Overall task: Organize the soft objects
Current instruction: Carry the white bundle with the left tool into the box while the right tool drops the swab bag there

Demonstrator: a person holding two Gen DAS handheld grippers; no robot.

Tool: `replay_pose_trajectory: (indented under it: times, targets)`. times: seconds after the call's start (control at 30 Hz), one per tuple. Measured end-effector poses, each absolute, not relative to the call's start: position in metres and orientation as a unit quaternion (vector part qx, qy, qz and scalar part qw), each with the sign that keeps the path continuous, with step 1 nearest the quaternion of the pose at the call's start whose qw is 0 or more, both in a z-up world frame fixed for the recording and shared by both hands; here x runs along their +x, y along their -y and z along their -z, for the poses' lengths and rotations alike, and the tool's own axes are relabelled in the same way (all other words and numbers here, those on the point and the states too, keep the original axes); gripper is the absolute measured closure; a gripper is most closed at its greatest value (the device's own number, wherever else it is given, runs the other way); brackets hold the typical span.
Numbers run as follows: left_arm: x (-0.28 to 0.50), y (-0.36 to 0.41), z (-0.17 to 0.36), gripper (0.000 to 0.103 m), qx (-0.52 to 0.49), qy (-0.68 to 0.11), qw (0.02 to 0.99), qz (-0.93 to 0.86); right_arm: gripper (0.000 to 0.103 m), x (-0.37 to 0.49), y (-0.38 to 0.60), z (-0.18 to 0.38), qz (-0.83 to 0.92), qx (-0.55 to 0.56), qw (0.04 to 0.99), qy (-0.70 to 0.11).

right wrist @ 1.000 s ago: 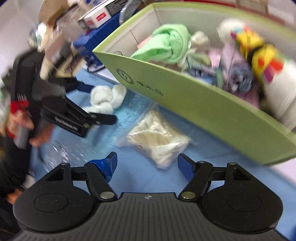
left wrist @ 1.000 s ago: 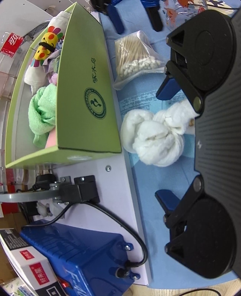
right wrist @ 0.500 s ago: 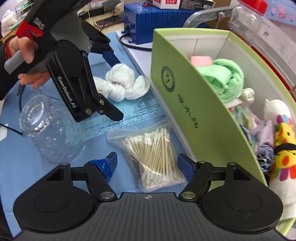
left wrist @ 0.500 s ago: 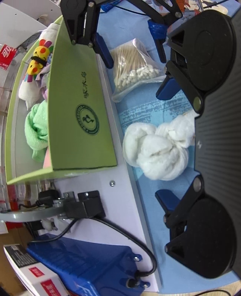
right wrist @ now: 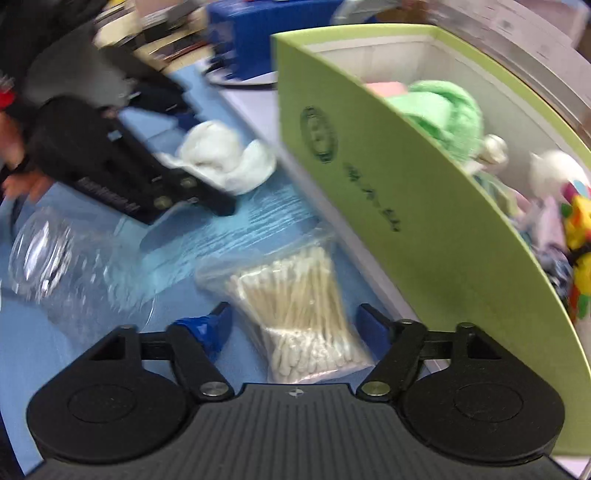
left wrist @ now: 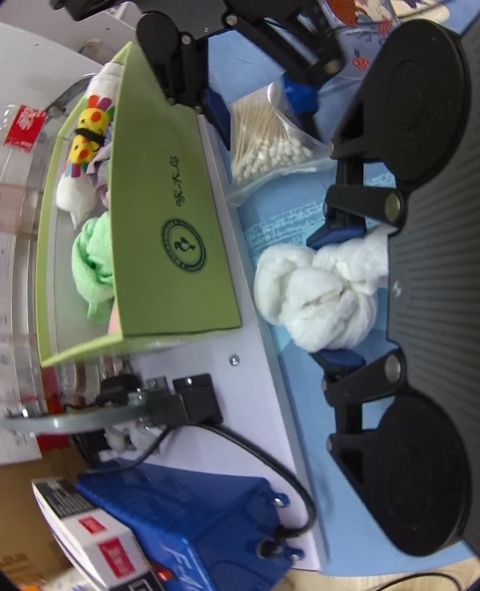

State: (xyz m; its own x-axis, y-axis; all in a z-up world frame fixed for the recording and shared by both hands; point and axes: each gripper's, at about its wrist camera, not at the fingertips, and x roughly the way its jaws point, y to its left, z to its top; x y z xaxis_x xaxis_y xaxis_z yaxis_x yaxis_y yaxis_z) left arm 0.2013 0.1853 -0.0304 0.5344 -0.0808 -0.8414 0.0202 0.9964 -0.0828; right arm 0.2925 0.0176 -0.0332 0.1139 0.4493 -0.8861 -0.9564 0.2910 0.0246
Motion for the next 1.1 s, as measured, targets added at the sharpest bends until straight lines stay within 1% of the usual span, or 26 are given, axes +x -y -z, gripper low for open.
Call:
replay_pose_trajectory:
  times: [0.07, 0.13, 0.27, 0.43, 0.53, 0.63, 0.7, 0.77, 0.93, 0.97, 1.0, 1.03, 1.07, 1.1]
  targets:
    - [0.192, -0.187, 0.023, 0.054, -0.033, -0.472, 0.881, 0.021, 0.075, 0.292, -0.019, 0.030, -0.509, -0.283, 0.688, -0.433]
    - [0.183, -0.192, 0.014, 0.054, -0.042, -0.462, 0.886, 0.020, 0.079, 0.283, -0.015, 0.024, -0.503, -0.281, 0.696, -0.428]
    - [0.168, -0.197, -0.011, 0.054, -0.051, -0.437, 0.898, 0.021, 0.079, 0.268, 0.002, -0.002, -0.506, -0.257, 0.710, -0.417]
    - [0.164, -0.202, -0.044, 0.054, -0.070, -0.408, 0.909, 0.041, 0.079, 0.251, 0.032, -0.050, -0.509, -0.214, 0.743, -0.378]
    - [0.179, -0.198, -0.070, 0.053, -0.064, -0.386, 0.919, 0.039, 0.079, 0.258, 0.052, -0.074, -0.485, -0.195, 0.777, -0.351]
    - [0.213, -0.193, -0.093, 0.053, -0.071, -0.370, 0.925, 0.044, 0.079, 0.282, 0.062, -0.092, -0.447, -0.160, 0.819, -0.323]
    - [0.239, -0.186, -0.102, 0.053, -0.066, -0.358, 0.930, 0.048, 0.078, 0.305, 0.059, -0.095, -0.423, -0.151, 0.836, -0.315]
    - [0.266, -0.182, -0.103, 0.052, -0.070, -0.363, 0.928, 0.041, 0.078, 0.324, 0.049, -0.091, -0.412, -0.150, 0.842, -0.315]
    - [0.310, -0.180, -0.081, 0.052, -0.055, -0.384, 0.922, 0.010, 0.077, 0.361, 0.030, -0.067, -0.420, -0.139, 0.832, -0.334]
    - [0.316, -0.181, -0.076, 0.049, -0.054, -0.389, 0.920, 0.006, 0.077, 0.366, 0.029, -0.062, -0.421, -0.136, 0.831, -0.337]
    - [0.320, -0.183, -0.072, 0.042, -0.052, -0.392, 0.918, 0.002, 0.076, 0.369, 0.027, -0.058, -0.423, -0.134, 0.830, -0.338]
    - [0.322, -0.183, -0.069, 0.018, -0.047, -0.395, 0.918, -0.003, 0.074, 0.371, 0.027, -0.054, -0.424, -0.129, 0.830, -0.340]
    - [0.323, -0.183, -0.068, 0.006, -0.043, -0.393, 0.918, -0.008, 0.071, 0.374, 0.027, -0.051, -0.422, -0.118, 0.831, -0.343]
    - [0.321, -0.182, -0.068, 0.006, -0.036, -0.385, 0.922, -0.016, 0.071, 0.376, 0.029, -0.049, -0.419, -0.103, 0.832, -0.349]
